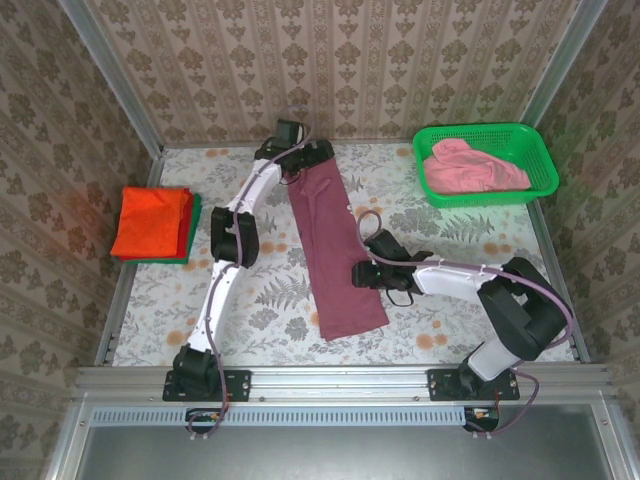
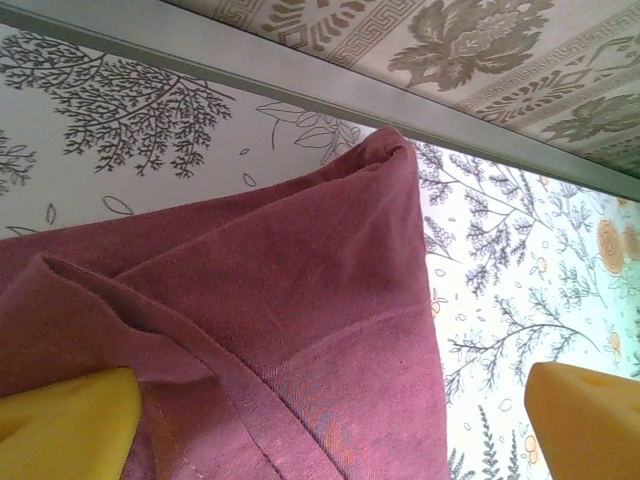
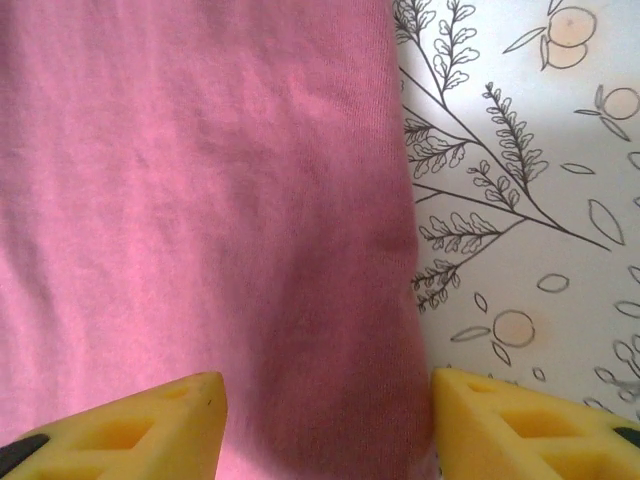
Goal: Fold and stack the t-shirts
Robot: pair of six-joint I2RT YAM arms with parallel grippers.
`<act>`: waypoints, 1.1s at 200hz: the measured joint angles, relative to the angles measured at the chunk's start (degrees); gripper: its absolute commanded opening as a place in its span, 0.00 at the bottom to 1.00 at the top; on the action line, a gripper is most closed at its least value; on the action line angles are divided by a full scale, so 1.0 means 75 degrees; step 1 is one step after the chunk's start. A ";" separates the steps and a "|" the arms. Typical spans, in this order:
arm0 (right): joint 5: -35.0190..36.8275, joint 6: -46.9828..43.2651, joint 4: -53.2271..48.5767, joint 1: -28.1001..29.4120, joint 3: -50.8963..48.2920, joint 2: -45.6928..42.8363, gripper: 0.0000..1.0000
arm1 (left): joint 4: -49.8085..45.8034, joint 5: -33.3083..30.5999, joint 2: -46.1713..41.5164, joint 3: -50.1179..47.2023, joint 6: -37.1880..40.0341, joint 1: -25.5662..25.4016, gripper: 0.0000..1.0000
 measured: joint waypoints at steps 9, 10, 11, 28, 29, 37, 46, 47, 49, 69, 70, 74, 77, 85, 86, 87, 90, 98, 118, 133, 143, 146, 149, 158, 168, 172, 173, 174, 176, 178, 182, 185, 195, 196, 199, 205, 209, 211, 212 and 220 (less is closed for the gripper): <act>0.0023 -0.0029 -0.0058 0.0000 -0.0003 -0.0175 0.56 | 0.0035 0.0119 -0.0006 -0.0017 0.0003 0.0006 1.00; 0.0026 -0.0029 -0.0061 0.0000 -0.0003 -0.0187 0.56 | 0.0038 0.0125 -0.0009 -0.0017 0.0003 0.0006 1.00; 0.0029 -0.0032 -0.0073 0.0000 -0.0003 -0.0213 0.56 | 0.0041 0.0134 -0.0009 -0.0020 0.0003 0.0006 1.00; 0.0157 -0.0152 -0.0102 0.0000 -0.0003 -0.0533 0.56 | 0.0117 0.0306 -0.0181 -0.0277 0.0052 0.0003 1.00; 0.0172 -0.0175 -0.0102 0.0000 -0.0003 -0.0554 0.55 | 0.0125 0.0312 -0.0192 -0.0300 0.0055 0.0003 1.00; 0.0224 -0.0227 -0.0099 0.0000 -0.0003 -0.0664 0.53 | 0.0143 0.0379 -0.0353 -0.0565 0.0087 0.0000 1.00; 0.0289 -0.0291 -0.0096 0.0000 -0.0003 -0.0740 0.52 | 0.0137 0.0428 -0.0568 -0.0851 0.0119 -0.0006 1.00; 0.0294 -0.0297 -0.0096 -0.0003 0.0000 -0.0746 0.51 | 0.0131 0.0431 -0.0609 -0.0898 0.0137 -0.0006 1.00; 0.0318 -0.0347 -0.0090 -0.0003 0.0000 -0.0755 0.51 | 0.0117 0.0434 -0.0670 -0.0970 0.0152 -0.0006 1.00; 0.0391 -0.0440 -0.0052 -0.0105 0.0052 -0.0726 0.49 | -0.0026 0.0440 -0.1239 -0.1422 0.0379 -0.0020 1.00; 0.0391 -0.0446 -0.0058 -0.0119 0.0067 -0.0717 0.49 | -0.0029 0.0434 -0.1291 -0.1460 0.0402 -0.0020 1.00; 0.0402 -0.0458 -0.0052 -0.0157 0.0117 -0.0691 0.49 | -0.0058 0.0425 -0.1428 -0.1553 0.0452 -0.0020 1.00; 0.0396 -0.0475 -0.0055 -0.0201 0.0192 -0.0632 0.49 | -0.0061 0.0420 -0.1594 -0.1676 0.0510 -0.0020 1.00; 0.0402 -0.0533 -0.0050 -0.0300 0.0425 -0.0452 0.49 | -0.0055 0.0385 -0.1996 -0.1999 0.0638 -0.0017 1.00; 0.0402 -0.0542 -0.0044 -0.0312 0.0449 -0.0431 0.49 | -0.0061 0.0376 -0.2081 -0.2063 0.0662 -0.0017 1.00; 0.0402 -0.0562 -0.0032 -0.0326 0.0498 -0.0385 0.49 | -0.0064 0.0367 -0.2127 -0.2101 0.0673 -0.0017 1.00; 0.0399 -0.0580 -0.0023 -0.0364 0.0612 -0.0286 0.49 | -0.0044 0.0347 -0.2381 -0.2323 0.0740 -0.0017 1.00; 0.0399 -0.0635 0.0015 -0.0458 0.0968 0.0003 0.49 | 0.0050 0.0268 -0.2975 -0.2891 0.0886 -0.0017 1.00; 0.0347 -0.0813 0.0134 -0.0673 0.2052 0.0863 0.49 | 0.0801 -0.0015 -0.4948 -0.5173 0.1148 -0.0023 1.00; 0.0169 -0.0877 0.0058 -0.0851 0.3077 0.1614 0.49 | 0.1664 -0.0233 -0.6618 -0.7356 0.1233 -0.0041 1.00; 0.0020 -0.0930 -0.0020 -0.0962 0.3876 0.2212 0.49 | 0.2189 -0.0420 -0.7702 -0.8824 0.1230 -0.0058 1.00; -0.0020 -0.0953 -0.0055 -0.0988 0.4124 0.2378 0.49 | 0.2404 -0.0510 -0.8011 -0.9329 0.1236 -0.0064 1.00; -0.0070 -0.0962 -0.0061 -0.1011 0.4406 0.2594 0.49 | 0.2495 -0.0565 -0.8300 -0.9699 0.1227 -0.0079 1.00; -0.0192 -0.0982 -0.0143 -0.1064 0.5036 0.3069 0.50 | 0.2876 -0.0819 -0.9037 -1.0853 0.1227 -0.0134 1.00; -0.0335 -0.0982 -0.0268 -0.1119 0.5773 0.3617 0.50 | 0.3031 -0.1166 -0.9757 -1.2010 0.1221 -0.0254 1.00; -0.0396 -0.0982 -0.0347 -0.1137 0.6044 0.3815 0.50 | 0.3098 -0.1309 -0.9961 -1.2362 0.1221 -0.0315 1.00; -0.0402 -0.0982 -0.0353 -0.1139 0.6094 0.3850 0.50 | 0.3098 -0.1355 -1.0028 -1.2491 0.1224 -0.0332 1.00; -0.0425 -0.0982 -0.0364 -0.1148 0.6193 0.3931 0.50 | 0.3098 -0.1376 -1.0063 -1.2549 0.1221 -0.0347 1.00; -0.0463 -0.0982 -0.0370 -0.1154 0.6298 0.4022 0.50 | 0.3092 -0.1434 -1.0191 -1.2735 0.1212 -0.0411 1.00; -0.0495 -0.0982 -0.0428 -0.1154 0.6452 0.4147 0.50 | 0.3110 -0.1527 -1.0296 -1.2916 0.1212 -0.0460 1.00; -0.0545 -0.0979 -0.0525 -0.1166 0.6764 0.4374 0.51 | 0.3112 -0.1655 -1.0465 -1.3207 0.1201 -0.0554 1.00; -0.0589 -0.0979 -0.0592 -0.1169 0.6980 0.4543 0.51 | 0.3121 -0.1778 -1.0596 -1.3423 0.1192 -0.0641 1.00; -0.0705 -0.0976 -0.0746 -0.1177 0.7635 0.5074 0.51 | 0.3080 -0.2124 -1.1013 -1.4050 0.1154 -0.0982 1.00; -0.0714 -0.0976 -0.0746 -0.1177 0.7676 0.5115 0.51 | 0.3080 -0.2151 -1.1045 -1.4090 0.1148 -0.1011 1.00; -0.0734 -0.0976 -0.0810 -0.1177 0.7842 0.5254 0.51 | 0.3092 -0.2270 -1.1176 -1.4274 0.1128 -0.1154 1.00; -0.0793 -0.0968 -0.0938 -0.1180 0.8209 0.5552 0.51 | 0.3092 -0.2468 -1.1401 -1.4530 0.1093 -0.1361 1.00; -0.0831 -0.0950 -0.1000 -0.1183 0.8422 0.5753 0.51 | 0.3095 -0.2608 -1.1561 -1.4708 0.1067 -0.1518 1.00; -0.0842 -0.0947 -0.1049 -0.1189 0.8533 0.5849 0.51 | 0.3104 -0.2655 -1.1619 -1.4767 0.1046 -0.1577 1.00; -0.0842 -0.0947 -0.1061 -0.1189 0.8568 0.5875 0.51 | 0.3115 -0.2702 -1.1666 -1.4825 0.1046 -0.1629 1.00; -0.0877 -0.0906 -0.1207 -0.1209 0.8938 0.6207 0.51 | 0.3147 -0.2940 -1.1940 -1.5090 0.0994 -0.1880 1.00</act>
